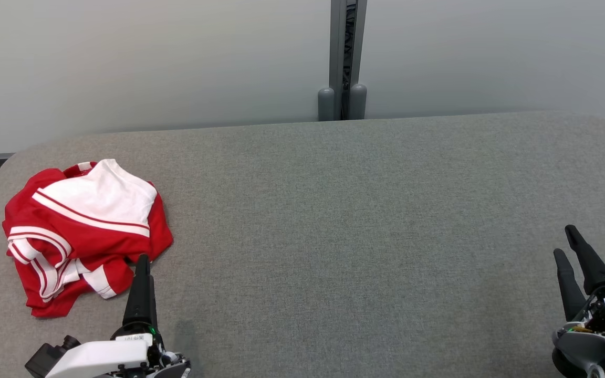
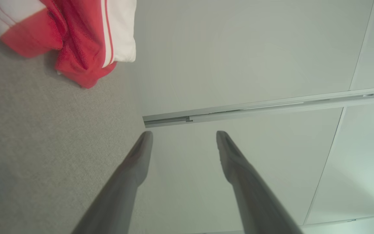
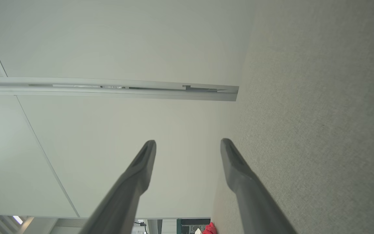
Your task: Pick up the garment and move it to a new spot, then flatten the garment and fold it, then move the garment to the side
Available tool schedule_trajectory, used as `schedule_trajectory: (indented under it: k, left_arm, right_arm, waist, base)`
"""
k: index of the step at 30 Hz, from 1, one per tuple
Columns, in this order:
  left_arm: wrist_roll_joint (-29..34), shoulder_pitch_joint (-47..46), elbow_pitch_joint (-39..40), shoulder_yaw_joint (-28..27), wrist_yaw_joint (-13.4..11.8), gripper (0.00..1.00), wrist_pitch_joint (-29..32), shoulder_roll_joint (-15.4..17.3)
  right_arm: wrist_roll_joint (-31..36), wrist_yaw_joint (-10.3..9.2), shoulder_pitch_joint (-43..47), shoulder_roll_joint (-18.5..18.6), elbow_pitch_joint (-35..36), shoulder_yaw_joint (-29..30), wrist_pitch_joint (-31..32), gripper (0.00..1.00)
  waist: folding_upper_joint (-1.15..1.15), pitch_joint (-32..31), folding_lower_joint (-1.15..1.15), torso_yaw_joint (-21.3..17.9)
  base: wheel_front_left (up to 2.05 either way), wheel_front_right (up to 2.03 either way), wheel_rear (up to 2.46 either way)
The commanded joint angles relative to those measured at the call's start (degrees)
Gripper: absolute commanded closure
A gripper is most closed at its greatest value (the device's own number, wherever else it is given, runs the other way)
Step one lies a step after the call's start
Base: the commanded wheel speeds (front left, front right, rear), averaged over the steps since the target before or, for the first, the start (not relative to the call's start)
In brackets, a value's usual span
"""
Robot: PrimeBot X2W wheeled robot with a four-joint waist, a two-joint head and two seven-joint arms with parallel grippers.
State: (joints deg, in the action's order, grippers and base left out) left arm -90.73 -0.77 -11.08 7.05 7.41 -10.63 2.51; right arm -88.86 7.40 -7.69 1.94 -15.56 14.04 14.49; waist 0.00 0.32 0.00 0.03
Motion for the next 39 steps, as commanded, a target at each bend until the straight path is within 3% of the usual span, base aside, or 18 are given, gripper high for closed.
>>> schedule_trajectory:
  k: [1,8,17,39]
  left_arm:
    - [1.6,-2.4,1.2,-0.2,0.0,0.0,-0.2,0.1]
    - [5.7,-3.0,1.5,-0.1,0.0,0.0,-0.6,0.2]
    - [15.4,-3.7,2.0,-0.3,-0.1,0.0,-1.1,0.2]
    - [49.1,-5.1,2.2,0.5,-6.0,0.0,-2.3,0.4]
  right_arm:
    - [0.8,0.09,-0.9,1.1,1.8,-0.9,-1.3,0.0]
    - [3.5,0.09,-0.7,2.6,3.6,-3.4,-4.5,0.0]
    - [9.4,0.1,-0.8,4.7,5.5,-7.4,-8.2,0.0]
    - [35.1,0.12,0.0,7.5,9.2,-14.6,-15.6,0.0]
  waist:
    - [0.0,0.0,0.0,0.0]
    - [0.0,-0.1,0.0,0.1]
    - [0.0,-0.1,0.0,0.0]
    - [0.0,0.1,0.0,0.0]
  base:
    - [0.0,0.0,0.0]
    - [0.0,0.0,0.0]
    - [0.0,0.0,0.0]
    - [0.0,0.0,0.0]
